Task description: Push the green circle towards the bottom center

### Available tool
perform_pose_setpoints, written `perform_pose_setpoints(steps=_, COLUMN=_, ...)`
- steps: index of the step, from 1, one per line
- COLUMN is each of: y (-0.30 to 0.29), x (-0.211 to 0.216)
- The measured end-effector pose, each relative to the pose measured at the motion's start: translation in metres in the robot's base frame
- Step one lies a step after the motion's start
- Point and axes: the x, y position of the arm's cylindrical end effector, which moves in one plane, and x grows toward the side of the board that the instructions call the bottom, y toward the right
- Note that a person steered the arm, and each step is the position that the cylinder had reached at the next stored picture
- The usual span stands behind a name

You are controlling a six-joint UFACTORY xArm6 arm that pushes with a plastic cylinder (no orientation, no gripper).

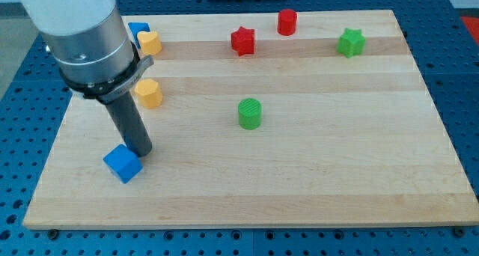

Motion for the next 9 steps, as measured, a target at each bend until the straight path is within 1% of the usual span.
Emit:
perform_pose_setpoints(steps=1, y=0.007, x=0.007)
perform_pose_setpoints(steps=3, y=0.099, x=-0.040)
perform_pose_setpoints(steps=4, y=0.101, x=-0.068)
perform_pose_setpoints(steps=5, y=0.118, x=-0.090)
perform_pose_setpoints(steps=6, y=0.160, x=-0.092)
perform_pose_setpoints(steps=7, y=0.185, x=-0.054)
perform_pose_setpoints(steps=8, y=0.216, x=-0.026)
perform_pose_setpoints(steps=9, y=0.223, x=0.004)
